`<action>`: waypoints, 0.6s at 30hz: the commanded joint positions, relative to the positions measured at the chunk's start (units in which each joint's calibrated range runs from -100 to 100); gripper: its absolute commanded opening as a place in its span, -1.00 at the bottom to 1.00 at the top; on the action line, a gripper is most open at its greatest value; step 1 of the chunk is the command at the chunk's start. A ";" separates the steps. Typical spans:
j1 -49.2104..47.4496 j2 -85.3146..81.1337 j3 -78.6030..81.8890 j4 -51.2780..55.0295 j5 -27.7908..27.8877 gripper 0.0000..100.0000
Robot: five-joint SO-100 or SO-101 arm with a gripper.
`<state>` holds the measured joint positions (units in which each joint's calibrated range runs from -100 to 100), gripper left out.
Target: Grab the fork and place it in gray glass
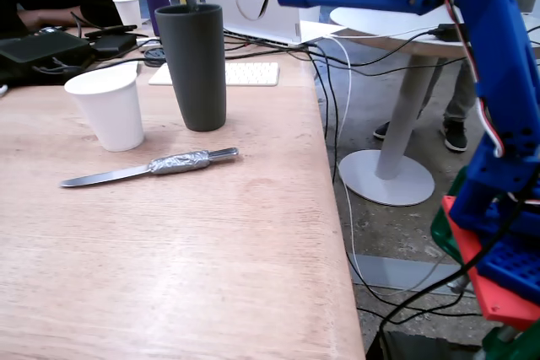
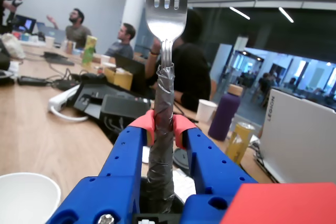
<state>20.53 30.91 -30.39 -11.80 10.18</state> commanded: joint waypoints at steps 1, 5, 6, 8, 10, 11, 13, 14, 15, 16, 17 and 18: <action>-0.73 -1.32 -2.69 -1.42 -0.34 -1.00; -1.58 -1.24 -2.41 -0.35 -1.42 -1.00; -1.58 -1.24 -1.37 -0.35 -1.42 -1.00; -1.58 -1.32 2.50 -1.25 -1.37 -1.00; -1.58 -1.41 3.06 -0.84 -1.37 -1.00; -1.58 -1.41 3.16 -0.43 -1.37 -1.00; -1.58 -1.32 3.25 -0.35 -1.37 -1.00; -1.58 -1.32 3.82 -0.35 -1.37 -1.00; -1.58 -1.32 5.05 -0.76 -1.17 -1.00; -1.58 -1.41 5.90 -1.09 -0.88 -1.00; -1.74 -1.41 5.99 -1.01 -0.78 -1.00; -1.74 -1.50 5.99 -0.92 -0.73 -1.00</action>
<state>19.30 31.00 -23.53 -11.97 9.16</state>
